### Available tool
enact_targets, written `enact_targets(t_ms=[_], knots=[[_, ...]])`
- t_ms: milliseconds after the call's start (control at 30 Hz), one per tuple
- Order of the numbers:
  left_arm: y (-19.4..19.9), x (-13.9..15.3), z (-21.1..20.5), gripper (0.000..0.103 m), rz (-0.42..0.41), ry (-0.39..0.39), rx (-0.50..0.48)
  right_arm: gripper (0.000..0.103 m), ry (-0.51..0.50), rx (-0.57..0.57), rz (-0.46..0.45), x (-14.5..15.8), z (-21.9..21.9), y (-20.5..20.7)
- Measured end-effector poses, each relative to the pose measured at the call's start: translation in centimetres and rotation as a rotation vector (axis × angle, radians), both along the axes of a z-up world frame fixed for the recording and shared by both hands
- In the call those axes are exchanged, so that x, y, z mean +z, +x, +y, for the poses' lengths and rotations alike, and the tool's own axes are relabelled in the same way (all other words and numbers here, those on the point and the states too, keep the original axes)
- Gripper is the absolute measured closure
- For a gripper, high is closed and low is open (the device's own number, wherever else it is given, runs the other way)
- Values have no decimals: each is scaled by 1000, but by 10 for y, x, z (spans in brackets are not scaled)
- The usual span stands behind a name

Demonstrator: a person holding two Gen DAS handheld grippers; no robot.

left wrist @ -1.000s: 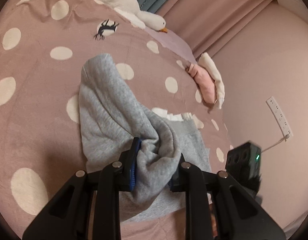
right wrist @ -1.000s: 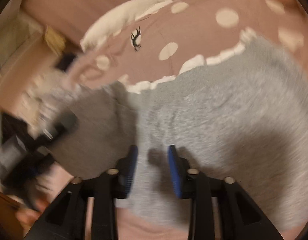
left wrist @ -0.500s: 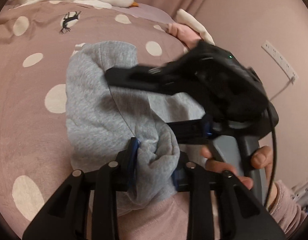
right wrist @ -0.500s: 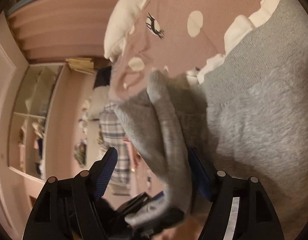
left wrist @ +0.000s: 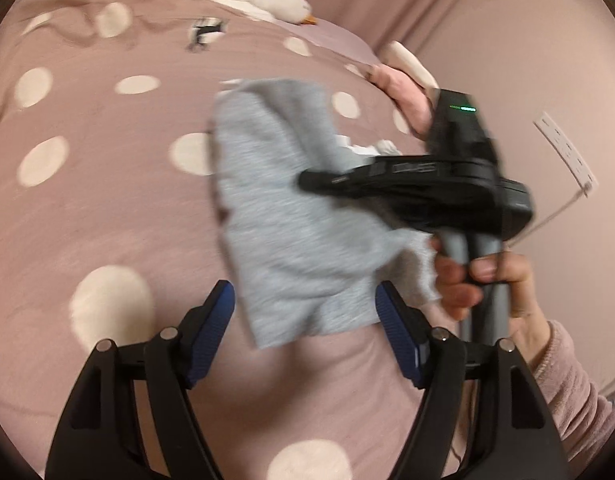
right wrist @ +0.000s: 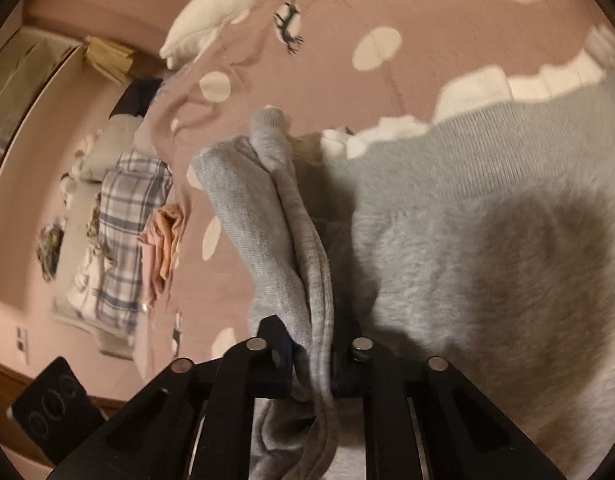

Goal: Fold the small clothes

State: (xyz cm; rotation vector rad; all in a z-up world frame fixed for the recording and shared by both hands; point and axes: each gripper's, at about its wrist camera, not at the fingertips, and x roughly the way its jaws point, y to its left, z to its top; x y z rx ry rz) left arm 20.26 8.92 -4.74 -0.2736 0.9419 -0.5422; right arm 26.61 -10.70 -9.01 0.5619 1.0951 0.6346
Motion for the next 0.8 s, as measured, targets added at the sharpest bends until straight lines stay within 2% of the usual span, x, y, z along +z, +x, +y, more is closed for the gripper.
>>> enact_targets(t_ms=[167, 300, 367, 500, 567, 667, 800], knots=[[-6, 7, 14, 30, -6, -18, 41, 93, 62, -53, -138, 50, -30, -14], [-8, 9, 5, 29, -3, -48, 30, 93, 58, -150, -217, 77, -82, -32], [-8, 8, -1, 28, 10, -61, 23, 93, 32, -203, -212, 72, -109, -38], [2, 9, -24, 28, 35, -84, 7, 93, -43, -299, -105, 28, -152, -42], [9, 16, -37, 28, 29, -98, -3, 93, -30, -325, -67, 8, -162, -43], [18, 32, -62, 28, 5, -109, -37, 93, -18, -332, -50, -6, -162, -42], [35, 42, -100, 28, -4, -98, -93, 93, -52, -335, -68, -2, -157, -42]])
